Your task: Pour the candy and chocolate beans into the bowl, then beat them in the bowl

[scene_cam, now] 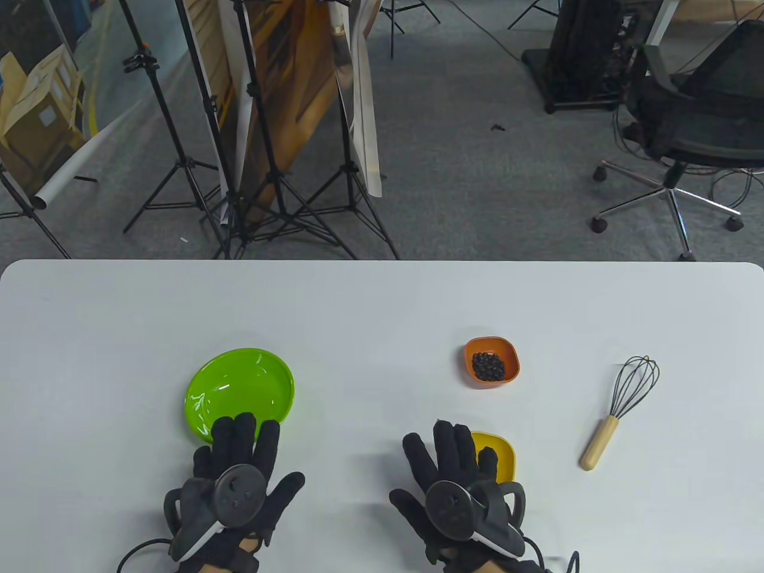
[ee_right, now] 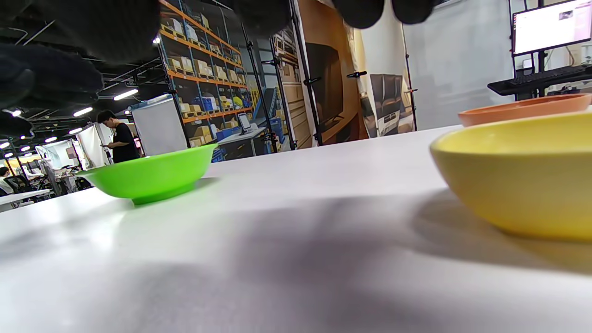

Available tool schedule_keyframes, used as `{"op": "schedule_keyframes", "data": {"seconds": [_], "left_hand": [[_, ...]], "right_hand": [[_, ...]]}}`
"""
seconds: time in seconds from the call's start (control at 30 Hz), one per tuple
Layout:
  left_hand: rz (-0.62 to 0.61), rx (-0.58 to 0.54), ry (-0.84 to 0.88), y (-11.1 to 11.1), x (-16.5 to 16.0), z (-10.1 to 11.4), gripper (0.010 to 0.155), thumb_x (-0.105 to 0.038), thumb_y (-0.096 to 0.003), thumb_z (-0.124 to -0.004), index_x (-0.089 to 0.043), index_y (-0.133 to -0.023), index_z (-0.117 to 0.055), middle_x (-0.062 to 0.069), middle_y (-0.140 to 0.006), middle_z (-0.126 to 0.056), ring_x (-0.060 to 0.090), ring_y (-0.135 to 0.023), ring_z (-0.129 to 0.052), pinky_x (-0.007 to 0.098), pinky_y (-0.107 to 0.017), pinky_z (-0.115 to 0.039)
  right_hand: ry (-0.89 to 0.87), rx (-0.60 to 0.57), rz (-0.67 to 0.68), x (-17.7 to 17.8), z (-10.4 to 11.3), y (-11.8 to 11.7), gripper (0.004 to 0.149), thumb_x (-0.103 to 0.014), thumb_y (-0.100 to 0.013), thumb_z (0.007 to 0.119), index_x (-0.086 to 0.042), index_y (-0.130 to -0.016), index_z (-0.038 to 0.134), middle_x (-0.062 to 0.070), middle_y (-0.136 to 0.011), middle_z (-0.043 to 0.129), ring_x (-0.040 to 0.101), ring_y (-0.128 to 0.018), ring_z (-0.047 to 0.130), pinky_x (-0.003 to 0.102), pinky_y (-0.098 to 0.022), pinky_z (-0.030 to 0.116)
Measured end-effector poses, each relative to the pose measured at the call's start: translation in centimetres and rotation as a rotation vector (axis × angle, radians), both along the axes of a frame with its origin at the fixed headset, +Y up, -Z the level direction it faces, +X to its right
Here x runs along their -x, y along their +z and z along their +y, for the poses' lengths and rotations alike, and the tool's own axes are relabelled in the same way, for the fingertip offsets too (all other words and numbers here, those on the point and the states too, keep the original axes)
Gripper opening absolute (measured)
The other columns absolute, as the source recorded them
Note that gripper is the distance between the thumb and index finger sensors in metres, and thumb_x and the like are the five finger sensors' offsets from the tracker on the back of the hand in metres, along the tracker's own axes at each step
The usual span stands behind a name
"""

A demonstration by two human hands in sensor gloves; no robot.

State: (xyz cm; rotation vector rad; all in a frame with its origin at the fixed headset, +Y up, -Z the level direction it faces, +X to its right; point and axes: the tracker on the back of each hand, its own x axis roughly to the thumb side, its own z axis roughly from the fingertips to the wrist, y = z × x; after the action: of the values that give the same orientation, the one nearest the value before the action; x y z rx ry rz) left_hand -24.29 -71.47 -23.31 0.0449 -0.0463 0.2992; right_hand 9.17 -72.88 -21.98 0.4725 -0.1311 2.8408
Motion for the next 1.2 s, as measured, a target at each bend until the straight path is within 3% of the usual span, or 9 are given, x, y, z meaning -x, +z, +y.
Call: {"op": "schedule_keyframes", "data": {"seconds": [0.17,0.27,0.4,0.47,0.6,0.77,0.93,1.03,1.2], "left_hand": [[0.189,-0.04,-0.002,-3.3,3.6,0.5,0.087,-0.068,-0.0409,-0.067,-0.026,-0.112,-0.039,0.015,-0.12,-0.03,0.049,-0.111,-0.023,0.07,-0.075,-0.039],[0.32,0.028,-0.039,-6.2,6.4,0.5,0.089,-0.069,-0.041,-0.067,-0.026,-0.112,-0.034,0.014,-0.121,-0.029,0.049,-0.111,-0.031,0.065,-0.076,-0.049],[0.448,0.115,-0.041,-9.0,9.2,-0.3,0.091,-0.069,-0.04,-0.068,-0.023,-0.11,-0.034,0.016,-0.119,-0.034,0.05,-0.107,-0.051,0.059,-0.07,-0.068],[0.489,0.142,-0.004,-10.0,10.2,-0.9,0.091,-0.069,-0.0397,-0.068,-0.021,-0.11,-0.037,0.019,-0.117,-0.044,0.049,-0.099,-0.07,0.053,-0.061,-0.081],[0.557,0.236,0.083,-11.3,11.5,-2.2,0.091,-0.069,-0.0391,-0.07,-0.017,-0.108,-0.042,0.023,-0.105,-0.067,0.044,-0.066,-0.101,0.036,-0.033,-0.098],[0.618,0.306,0.157,-12.2,12.8,-3.3,0.088,-0.067,-0.0391,-0.072,-0.009,-0.103,-0.055,0.021,-0.077,-0.097,0.034,-0.03,-0.111,0.026,-0.01,-0.098],[0.628,0.412,0.226,-12.8,13.1,-4.3,0.072,-0.056,-0.0424,-0.077,-0.009,-0.097,-0.069,0.011,-0.058,-0.106,0.025,-0.018,-0.108,0.024,-0.001,-0.091],[0.62,0.434,0.298,-13.0,13.2,-4.8,0.06,-0.044,-0.0444,-0.079,-0.008,-0.092,-0.074,0.01,-0.053,-0.107,0.024,-0.017,-0.109,0.024,0.001,-0.093],[0.59,0.43,0.4,-13.2,13.2,-5.0,0.052,-0.038,-0.0453,-0.076,-0.006,-0.087,-0.076,0.009,-0.05,-0.107,0.023,-0.013,-0.108,0.025,0.003,-0.091]], "right_hand": [[-0.006,0.002,-0.004,-0.2,0.0,0.0,0.079,-0.064,-0.047,0.067,-0.026,-0.111,0.04,0.03,-0.111,0.03,0.059,-0.1,0.035,0.086,-0.056,0.039],[-0.017,0.007,-0.003,-0.6,0.1,-0.1,0.079,-0.064,-0.047,0.067,-0.026,-0.111,0.04,0.03,-0.111,0.03,0.059,-0.1,0.035,0.086,-0.056,0.04],[-0.027,0.008,-0.011,-0.9,0.2,-0.1,0.079,-0.064,-0.047,0.067,-0.026,-0.111,0.04,0.03,-0.111,0.03,0.059,-0.1,0.035,0.086,-0.056,0.04],[-0.035,0.006,-0.012,-1.0,0.3,-0.1,0.079,-0.064,-0.047,0.067,-0.026,-0.111,0.04,0.03,-0.111,0.03,0.059,-0.1,0.035,0.086,-0.056,0.04],[-0.036,0.006,-0.012,-1.0,0.3,-0.1,0.079,-0.064,-0.047,0.067,-0.026,-0.111,0.04,0.03,-0.111,0.03,0.059,-0.1,0.035,0.086,-0.056,0.04],[-0.043,0.009,-0.009,-1.1,0.3,-0.1,0.079,-0.064,-0.047,0.067,-0.026,-0.111,0.04,0.03,-0.111,0.03,0.059,-0.1,0.036,0.085,-0.056,0.041],[-0.051,0.017,-0.003,-1.1,0.3,-0.1,0.079,-0.064,-0.047,0.067,-0.026,-0.111,0.04,0.031,-0.111,0.03,0.059,-0.1,0.036,0.085,-0.056,0.041],[-0.06,0.025,-0.002,-1.2,0.3,-0.1,0.079,-0.064,-0.047,0.067,-0.025,-0.111,0.04,0.031,-0.111,0.03,0.059,-0.1,0.036,0.085,-0.056,0.041],[-0.063,0.023,-0.003,-1.3,0.3,-0.1,0.079,-0.064,-0.047,0.067,-0.026,-0.111,0.04,0.031,-0.111,0.03,0.059,-0.1,0.036,0.085,-0.056,0.041]]}}
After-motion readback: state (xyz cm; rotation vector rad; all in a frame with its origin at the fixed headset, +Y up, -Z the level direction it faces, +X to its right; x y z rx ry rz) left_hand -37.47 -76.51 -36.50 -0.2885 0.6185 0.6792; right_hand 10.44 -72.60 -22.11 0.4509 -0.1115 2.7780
